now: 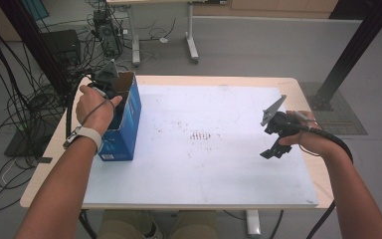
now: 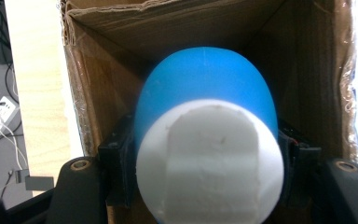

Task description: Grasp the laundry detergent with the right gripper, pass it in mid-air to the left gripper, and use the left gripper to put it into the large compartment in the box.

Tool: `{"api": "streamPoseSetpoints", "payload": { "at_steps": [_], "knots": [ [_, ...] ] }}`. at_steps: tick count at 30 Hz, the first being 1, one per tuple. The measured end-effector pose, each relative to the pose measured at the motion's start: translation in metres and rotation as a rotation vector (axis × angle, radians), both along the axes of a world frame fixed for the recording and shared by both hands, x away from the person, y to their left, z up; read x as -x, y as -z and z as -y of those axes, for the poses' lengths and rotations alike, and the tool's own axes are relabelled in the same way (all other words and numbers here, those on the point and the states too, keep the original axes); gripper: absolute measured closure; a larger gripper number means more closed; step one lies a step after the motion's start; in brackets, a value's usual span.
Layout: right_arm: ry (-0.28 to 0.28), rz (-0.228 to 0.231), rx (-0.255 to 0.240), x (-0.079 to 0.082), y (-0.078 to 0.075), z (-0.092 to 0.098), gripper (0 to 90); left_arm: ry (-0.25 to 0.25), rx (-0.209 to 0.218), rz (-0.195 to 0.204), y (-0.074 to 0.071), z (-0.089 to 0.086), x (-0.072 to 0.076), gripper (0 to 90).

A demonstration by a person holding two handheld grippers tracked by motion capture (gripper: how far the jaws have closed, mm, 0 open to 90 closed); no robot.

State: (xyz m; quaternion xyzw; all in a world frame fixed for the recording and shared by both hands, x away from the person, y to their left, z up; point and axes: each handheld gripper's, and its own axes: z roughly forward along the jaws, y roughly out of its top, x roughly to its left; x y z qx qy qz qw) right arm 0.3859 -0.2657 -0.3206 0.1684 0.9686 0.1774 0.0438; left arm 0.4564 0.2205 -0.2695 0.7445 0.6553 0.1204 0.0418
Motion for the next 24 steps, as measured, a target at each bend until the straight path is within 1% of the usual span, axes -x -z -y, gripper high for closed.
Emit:
{"api": "streamPoseSetpoints", "payload": {
  "at_steps": [7,9,12,14,17,19,21,24],
  "knots": [
    [0.006,0.0,-0.001,0.0003,0.0002,0.001,7.6,0.009,-0.003,0.003,-0.0002,0.0002,0.0001,36.5],
    [0.004,0.0,0.0,0.0005,0.0002,0.001,7.6,0.011,-0.002,0.011,-0.0005,0.0002,0.0005,36.5],
    [0.005,-0.001,0.0,0.0008,-0.0001,0.0008,7.6,0.013,0.003,0.009,-0.0014,-0.0013,0.0009,32.8],
    [0.004,0.0,0.0,0.001,-0.0003,0.0003,7.6,0.012,0.008,0.017,-0.0031,-0.0031,0.0018,32.1],
    [0.001,0.0,0.002,0.0015,-0.0011,-0.0007,7.6,0.018,0.02,0.006,-0.0037,-0.0051,0.002,29.2],
    [0.003,0.0,0.0,0.0018,-0.0014,-0.0014,7.6,0.02,0.029,0.019,-0.0051,-0.0055,0.0029,28.0],
    [0.001,0.0,0.004,0.0019,-0.0018,-0.0019,7.6,0.029,0.032,0.012,-0.0054,-0.0053,0.0028,25.0],
    [-0.002,-0.001,0.005,0.0024,-0.0024,-0.0028,7.6,0.034,0.041,0.014,-0.007,-0.0059,0.0035,24.8]
  ]
}}
